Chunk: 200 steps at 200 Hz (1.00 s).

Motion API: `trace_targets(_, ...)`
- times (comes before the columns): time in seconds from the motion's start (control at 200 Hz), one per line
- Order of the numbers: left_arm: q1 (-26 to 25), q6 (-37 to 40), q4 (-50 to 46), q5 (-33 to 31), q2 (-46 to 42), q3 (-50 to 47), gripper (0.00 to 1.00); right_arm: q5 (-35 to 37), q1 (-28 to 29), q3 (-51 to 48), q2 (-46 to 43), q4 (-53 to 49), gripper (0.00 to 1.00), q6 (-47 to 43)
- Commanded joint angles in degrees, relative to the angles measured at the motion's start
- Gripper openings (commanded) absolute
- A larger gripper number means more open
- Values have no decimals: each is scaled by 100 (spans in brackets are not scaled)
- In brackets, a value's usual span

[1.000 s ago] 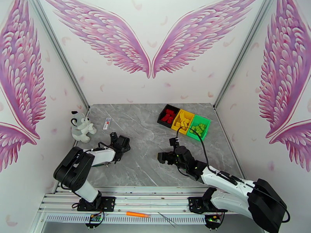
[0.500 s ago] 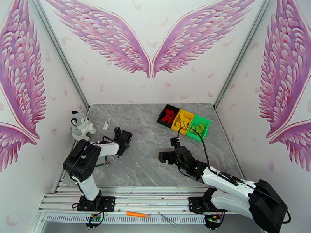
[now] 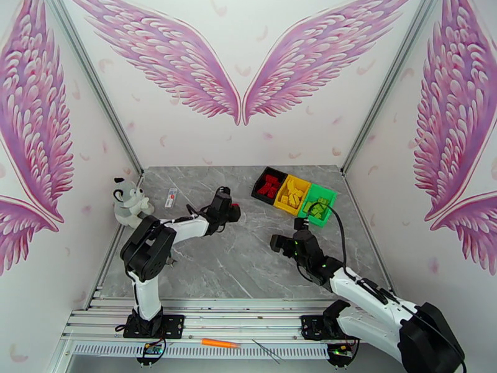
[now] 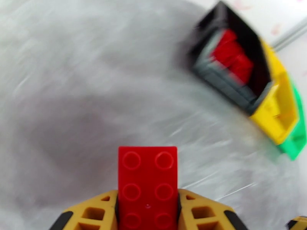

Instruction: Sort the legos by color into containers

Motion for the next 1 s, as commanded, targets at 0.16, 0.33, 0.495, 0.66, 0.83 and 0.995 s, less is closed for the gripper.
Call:
trace_targets(0.16, -10, -19, 279, 1424, 1817, 2796, 26, -81, -68, -198, -574, -619, 99, 230)
trace_targets(0.33, 23, -172, 45, 1820, 3032, 4638, 51, 92, -82, -226, -968, -933, 99, 198)
trace_targets(0.495, 14, -217, 370, 1797, 2927, 4617, 85, 150, -92, -207, -1054, -993, 99, 160)
trace_targets(0.66, -51, 91, 1108, 1516, 1781, 3123, 96, 282, -99, -199, -993, -928, 99, 161)
trace_targets(0.83, -96, 542, 1783, 970, 388, 1302, 99, 625, -104, -89, -998, -891, 99, 98)
trace_targets(0.995, -84, 833, 2403, 236, -883, -321, 99, 1214, -102, 123, -1177, -1091, 99, -20)
